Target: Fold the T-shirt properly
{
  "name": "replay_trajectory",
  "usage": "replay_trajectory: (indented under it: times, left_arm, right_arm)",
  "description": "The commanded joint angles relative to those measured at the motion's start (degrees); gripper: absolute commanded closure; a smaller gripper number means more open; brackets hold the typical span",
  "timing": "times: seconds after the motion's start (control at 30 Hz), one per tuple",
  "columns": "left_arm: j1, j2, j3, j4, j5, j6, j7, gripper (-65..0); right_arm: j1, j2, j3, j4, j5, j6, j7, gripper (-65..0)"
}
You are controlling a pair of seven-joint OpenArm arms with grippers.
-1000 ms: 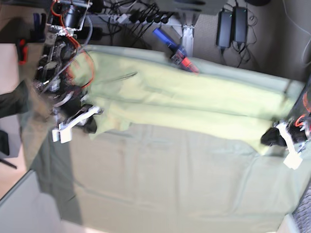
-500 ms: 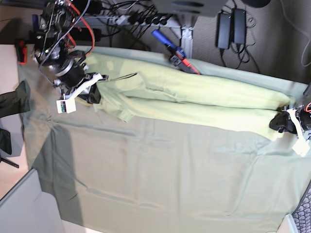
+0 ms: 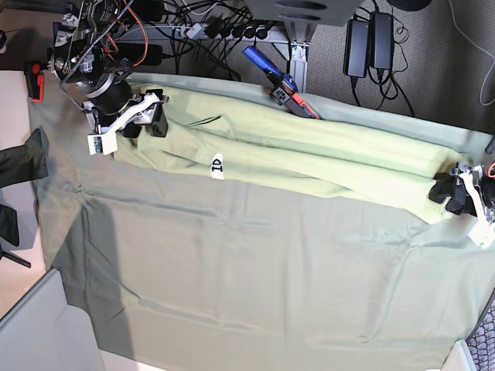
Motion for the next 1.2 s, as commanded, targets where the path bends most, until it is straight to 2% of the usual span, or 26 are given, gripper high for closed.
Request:
replay_trajectory:
  times: [0.0, 0.13, 0.33, 0.6, 0.77, 0.9, 1.03, 1.07, 1.1, 1.17]
  left_arm:
    - [-0.9, -1.7, -2.0, 0.8, 0.6, -0.7, -0.7, -41.1]
    - [-0.2, -1.6, -5.5, 0.8, 1.0, -0.7, 0.9, -41.1]
    - [2.3, -1.6, -6.8, 0.8, 0.7, -0.7, 0.9, -41.1]
    - [5.7, -1.3, -6.8, 0.8, -4.9, -0.7, 2.4, -41.1]
    - [5.7, 0.7, -6.8, 0.8, -8.0, -0.7, 4.3, -41.0]
    - [5.6, 2.9, -6.8, 0.8, -8.6, -0.7, 3.4, -41.0]
    - [5.6, 3.3, -6.8, 0.8, -7.3, -0.7, -1.2, -40.7]
    - [5.6, 3.3, -6.8, 0.8, -6.8, -0.7, -2.3, -39.3]
    - [5.5, 3.3, -6.8, 0.8, -6.4, -0.7, -3.0, -33.1]
    - [5.4, 3.4, -6.8, 0.8, -5.3, -0.7, -4.0, -12.5]
  right_arm:
    - [0.2, 0.7, 0.4, 1.0, 0.5, 1.6, 1.2, -36.5]
    - [0.2, 0.7, 0.4, 1.0, 0.7, 1.6, 2.1, -36.5]
    - [0.2, 0.7, 0.4, 1.0, 0.7, 1.6, 2.4, -36.5]
    - [0.2, 0.7, 0.4, 1.0, 0.7, 1.6, 2.5, -36.4]
    - [0.2, 0.7, 0.4, 1.0, 0.7, 1.6, 2.9, -36.5]
    - [0.2, 0.7, 0.4, 1.0, 0.7, 1.6, 2.9, -36.5]
    - [0.2, 0.7, 0.4, 1.0, 0.7, 1.6, 2.9, -36.5]
    - [0.2, 0.7, 0.4, 1.0, 0.7, 1.6, 2.8, -36.5]
    - [0.2, 0.7, 0.4, 1.0, 0.7, 1.6, 2.9, -36.4]
    - [0.2, 0.7, 0.4, 1.0, 0.7, 1.6, 2.9, -36.5]
